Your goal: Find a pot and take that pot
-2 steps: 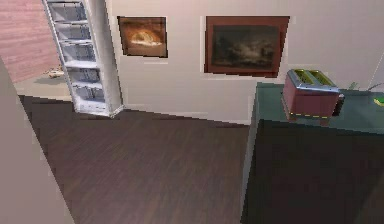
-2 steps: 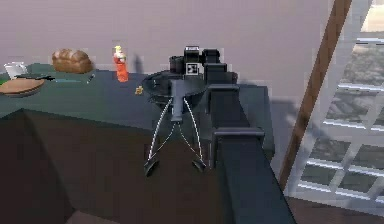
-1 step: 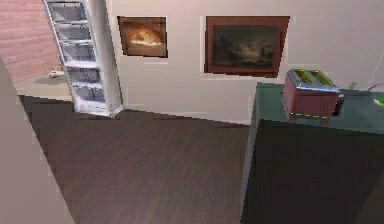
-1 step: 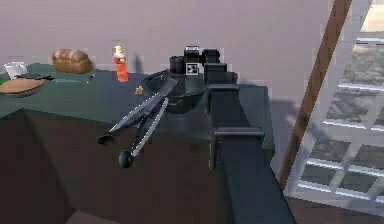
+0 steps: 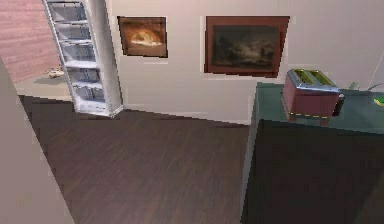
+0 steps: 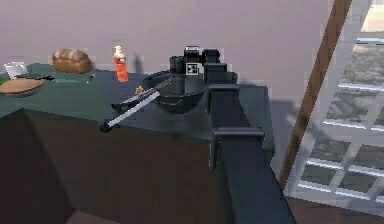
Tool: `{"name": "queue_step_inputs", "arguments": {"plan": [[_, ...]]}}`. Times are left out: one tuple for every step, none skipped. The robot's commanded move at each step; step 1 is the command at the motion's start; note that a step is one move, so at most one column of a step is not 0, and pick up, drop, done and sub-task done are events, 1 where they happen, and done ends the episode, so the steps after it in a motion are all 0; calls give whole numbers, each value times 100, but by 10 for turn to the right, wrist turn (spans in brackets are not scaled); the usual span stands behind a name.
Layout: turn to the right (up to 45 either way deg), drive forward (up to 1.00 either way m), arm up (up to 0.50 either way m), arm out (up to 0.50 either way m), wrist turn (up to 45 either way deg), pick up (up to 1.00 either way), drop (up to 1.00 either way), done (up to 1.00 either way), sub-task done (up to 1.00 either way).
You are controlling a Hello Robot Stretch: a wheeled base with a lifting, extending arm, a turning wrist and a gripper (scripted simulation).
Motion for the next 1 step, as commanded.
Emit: {"name": "queue_step_inputs", "arguments": {"plan": [[0, 0, 0, 0, 450, 0, 0, 0, 0]]}}
